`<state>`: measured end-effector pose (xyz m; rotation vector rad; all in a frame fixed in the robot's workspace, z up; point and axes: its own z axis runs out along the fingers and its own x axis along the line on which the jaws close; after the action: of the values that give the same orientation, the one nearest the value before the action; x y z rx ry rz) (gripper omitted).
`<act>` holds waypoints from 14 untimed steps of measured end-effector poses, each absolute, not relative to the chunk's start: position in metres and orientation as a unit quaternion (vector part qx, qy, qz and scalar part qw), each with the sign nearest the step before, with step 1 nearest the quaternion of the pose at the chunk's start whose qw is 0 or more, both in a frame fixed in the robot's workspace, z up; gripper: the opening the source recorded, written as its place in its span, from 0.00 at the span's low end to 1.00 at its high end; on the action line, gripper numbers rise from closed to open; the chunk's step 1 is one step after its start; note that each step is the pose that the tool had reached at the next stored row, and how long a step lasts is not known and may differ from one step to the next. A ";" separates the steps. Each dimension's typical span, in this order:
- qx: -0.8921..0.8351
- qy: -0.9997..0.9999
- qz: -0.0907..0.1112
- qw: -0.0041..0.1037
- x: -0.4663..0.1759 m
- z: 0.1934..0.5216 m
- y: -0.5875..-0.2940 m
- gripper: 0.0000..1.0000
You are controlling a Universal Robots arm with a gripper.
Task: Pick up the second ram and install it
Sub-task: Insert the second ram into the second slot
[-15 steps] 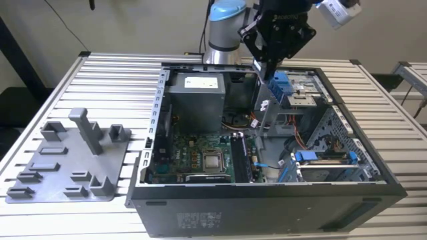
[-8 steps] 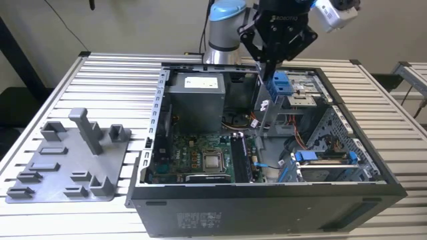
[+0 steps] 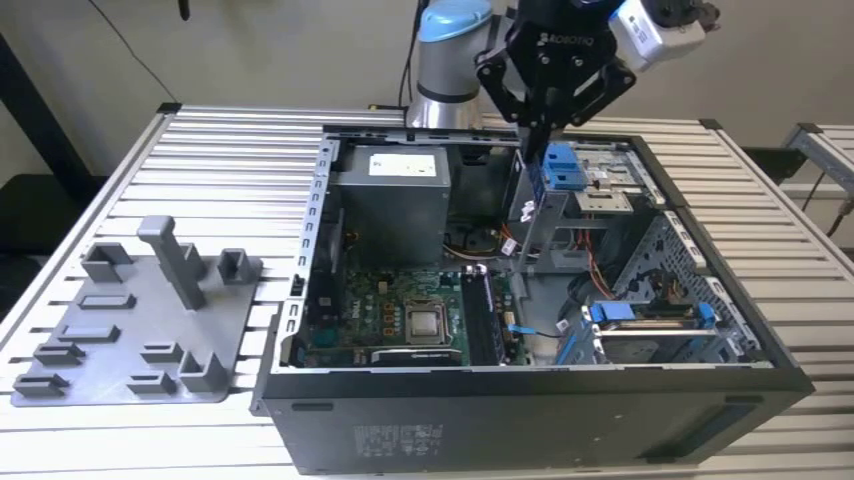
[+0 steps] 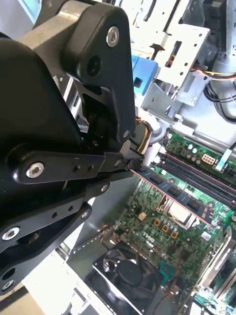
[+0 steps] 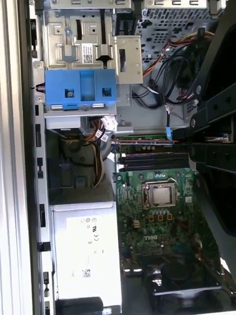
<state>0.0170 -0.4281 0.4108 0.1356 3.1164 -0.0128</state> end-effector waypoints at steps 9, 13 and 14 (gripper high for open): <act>0.010 1.000 -0.004 0.010 0.014 0.406 -0.429 0.14; 0.008 1.000 -0.004 0.010 0.005 0.401 -0.429 0.14; 0.008 1.000 -0.004 0.010 0.004 0.400 -0.429 0.14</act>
<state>0.0042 -0.4295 0.3999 0.0252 3.1207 -0.0117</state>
